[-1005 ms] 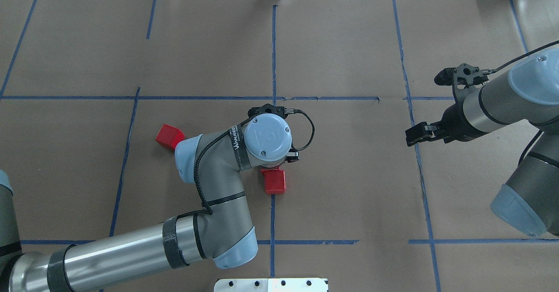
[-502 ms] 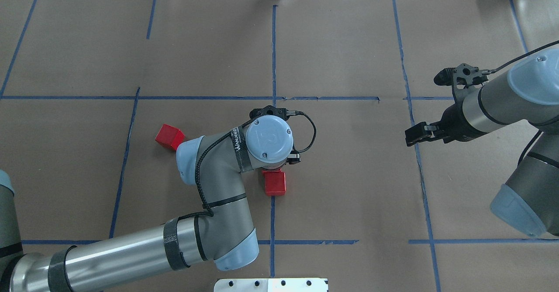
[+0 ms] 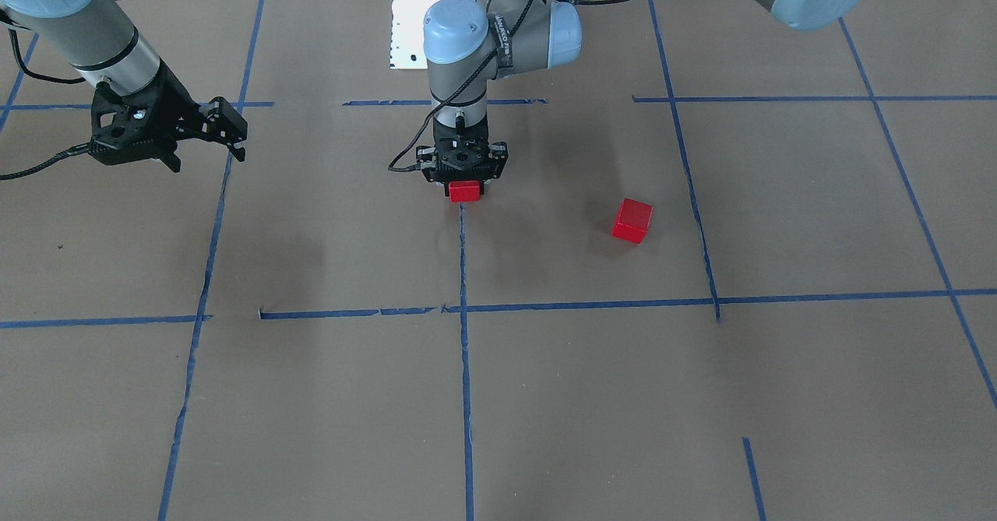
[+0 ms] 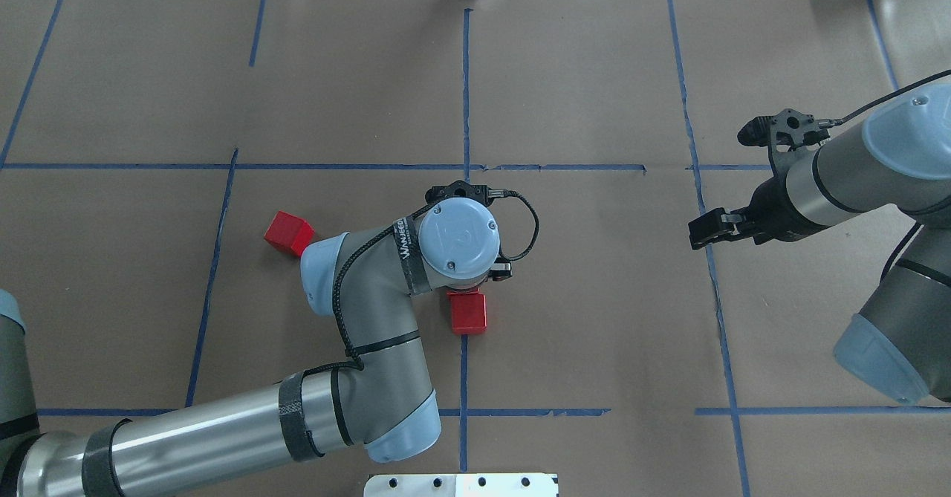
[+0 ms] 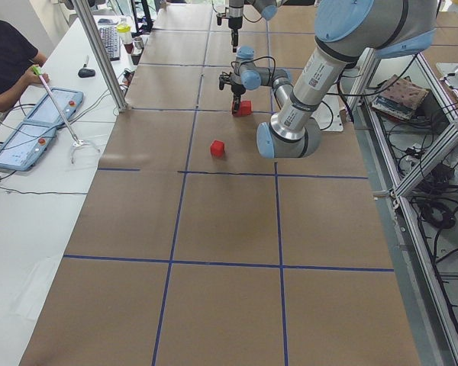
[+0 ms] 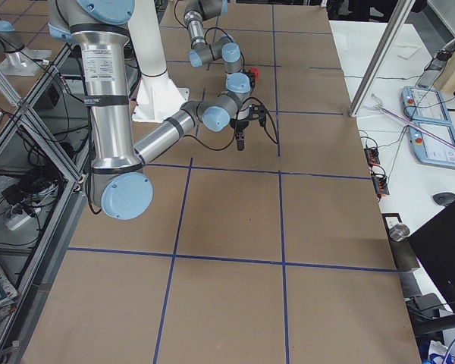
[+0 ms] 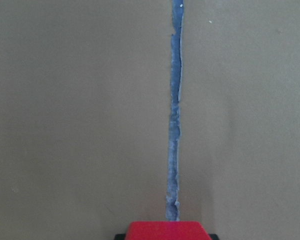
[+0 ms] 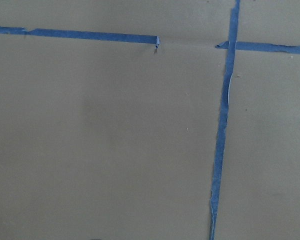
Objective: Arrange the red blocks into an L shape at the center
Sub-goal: 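Set the cube down beside the placed cube, farther from the robot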
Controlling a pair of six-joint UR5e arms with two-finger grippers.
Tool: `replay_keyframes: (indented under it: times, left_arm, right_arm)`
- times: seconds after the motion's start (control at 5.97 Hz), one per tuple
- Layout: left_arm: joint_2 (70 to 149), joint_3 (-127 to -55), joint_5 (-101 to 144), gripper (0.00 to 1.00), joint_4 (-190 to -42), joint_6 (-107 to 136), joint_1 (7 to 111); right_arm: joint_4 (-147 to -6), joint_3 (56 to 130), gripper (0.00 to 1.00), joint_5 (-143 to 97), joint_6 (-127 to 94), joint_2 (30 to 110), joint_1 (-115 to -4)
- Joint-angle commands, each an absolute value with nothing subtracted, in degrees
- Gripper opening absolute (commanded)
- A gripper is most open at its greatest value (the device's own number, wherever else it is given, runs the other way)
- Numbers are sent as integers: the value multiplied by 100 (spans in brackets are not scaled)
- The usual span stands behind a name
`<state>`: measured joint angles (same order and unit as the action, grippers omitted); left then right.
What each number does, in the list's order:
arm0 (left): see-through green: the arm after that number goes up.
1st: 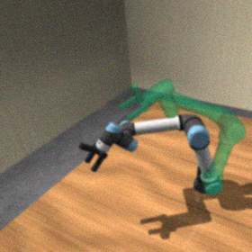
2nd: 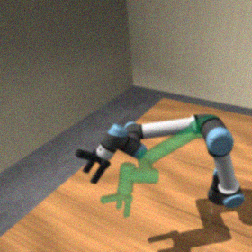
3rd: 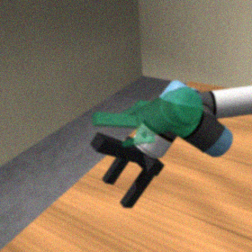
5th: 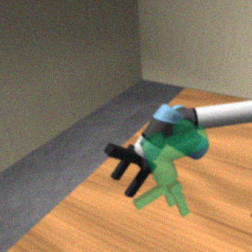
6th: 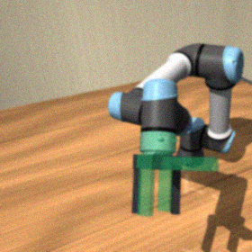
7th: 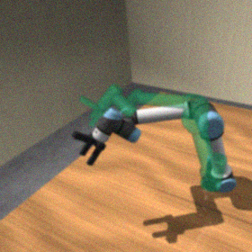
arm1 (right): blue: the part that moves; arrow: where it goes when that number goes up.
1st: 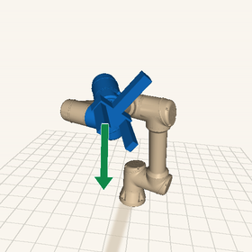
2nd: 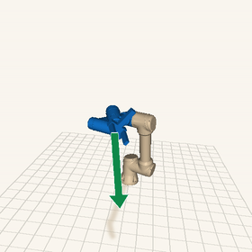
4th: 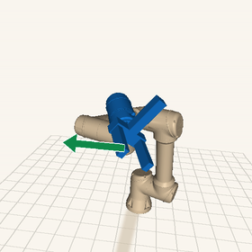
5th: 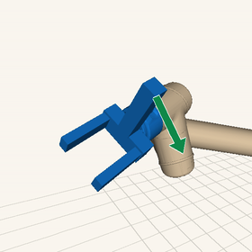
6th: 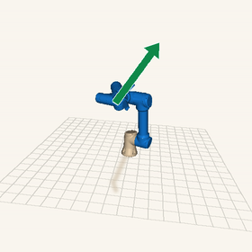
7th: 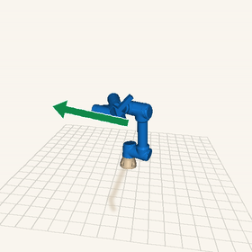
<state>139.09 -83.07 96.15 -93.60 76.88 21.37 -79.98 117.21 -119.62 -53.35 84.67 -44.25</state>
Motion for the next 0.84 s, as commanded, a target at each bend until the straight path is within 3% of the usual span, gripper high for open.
replay_keyframes:
  times: [0.0, 0.67]
  left_arm:
    - [13904, -8306, 9615, 6, -9360, 7690, 2118]
    - [13913, -8306, 9615, 7, -9360, 7690, 2109]
  right_arm:
    - [-7998, 11725, 100, -11962, -5344, 8464, -4421]
    - [-7998, 11716, 100, -11962, -5353, 8438, -4421]
